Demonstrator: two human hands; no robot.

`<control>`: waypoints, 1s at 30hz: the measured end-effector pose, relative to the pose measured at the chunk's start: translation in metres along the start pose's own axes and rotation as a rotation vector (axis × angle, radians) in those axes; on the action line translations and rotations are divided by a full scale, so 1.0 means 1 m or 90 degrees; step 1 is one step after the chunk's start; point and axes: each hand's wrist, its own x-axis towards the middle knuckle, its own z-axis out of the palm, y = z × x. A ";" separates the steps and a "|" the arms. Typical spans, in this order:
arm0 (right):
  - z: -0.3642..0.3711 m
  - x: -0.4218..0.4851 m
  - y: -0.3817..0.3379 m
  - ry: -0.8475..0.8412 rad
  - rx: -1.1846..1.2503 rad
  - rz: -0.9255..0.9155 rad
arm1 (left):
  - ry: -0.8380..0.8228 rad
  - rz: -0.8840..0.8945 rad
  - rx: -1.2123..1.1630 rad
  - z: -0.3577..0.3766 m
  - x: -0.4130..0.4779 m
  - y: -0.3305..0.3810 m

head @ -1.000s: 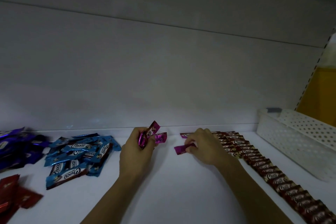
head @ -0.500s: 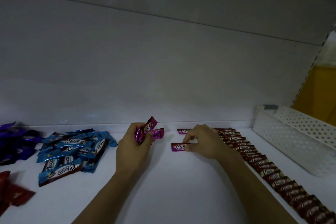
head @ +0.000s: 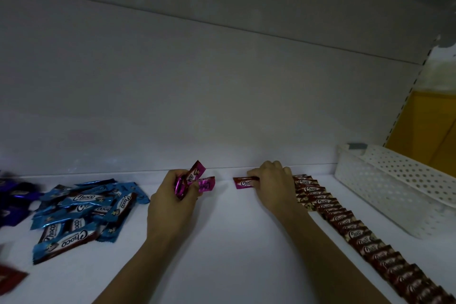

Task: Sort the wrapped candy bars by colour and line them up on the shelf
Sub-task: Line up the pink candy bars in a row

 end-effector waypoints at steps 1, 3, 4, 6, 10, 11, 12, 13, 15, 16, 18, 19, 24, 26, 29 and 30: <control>0.001 -0.002 -0.001 0.005 0.006 -0.009 | 0.000 -0.001 0.001 0.000 0.000 0.000; 0.003 -0.005 -0.002 0.002 0.015 -0.037 | 0.000 -0.003 -0.001 0.000 0.000 0.000; 0.005 -0.006 -0.002 -0.006 0.021 -0.045 | 0.000 -0.003 -0.002 0.000 0.000 0.000; 0.004 -0.007 -0.001 -0.019 0.031 -0.045 | -0.005 -0.002 -0.003 -0.001 0.000 0.001; -0.006 -0.010 -0.005 -0.007 0.028 -0.036 | -0.038 -0.011 -0.005 -0.001 0.000 0.003; -0.012 -0.011 -0.009 0.011 0.103 -0.016 | -0.047 -0.013 -0.005 -0.001 -0.001 0.004; -0.019 -0.013 -0.014 0.009 0.249 0.016 | -0.054 -0.013 -0.007 -0.001 0.000 0.005; -0.026 -0.014 -0.023 -0.029 0.443 0.052 | -0.060 -0.010 -0.012 -0.001 0.000 0.005; -0.040 -0.019 -0.042 -0.151 0.743 0.066 | -0.072 0.000 -0.024 -0.001 0.000 0.007; -0.042 -0.020 -0.049 -0.175 0.786 0.044 | -0.078 0.006 -0.028 -0.002 -0.001 0.007; -0.045 -0.023 -0.058 -0.162 0.827 0.019 | -0.083 0.012 -0.035 -0.002 -0.001 0.008; -0.046 -0.024 -0.060 -0.152 0.842 0.030 | -0.084 0.015 -0.036 -0.003 -0.001 0.008; -0.052 -0.020 -0.043 -0.130 0.822 0.138 | -0.041 0.002 -0.042 -0.004 -0.001 0.008; -0.055 -0.016 -0.037 -0.122 0.850 0.183 | -0.016 -0.016 -0.052 -0.004 -0.001 0.008; -0.054 -0.014 -0.032 -0.077 0.881 0.205 | -0.019 -0.015 -0.034 -0.003 -0.001 0.007; -0.051 -0.014 -0.030 -0.044 0.856 0.208 | -0.023 -0.012 -0.026 -0.003 -0.001 0.008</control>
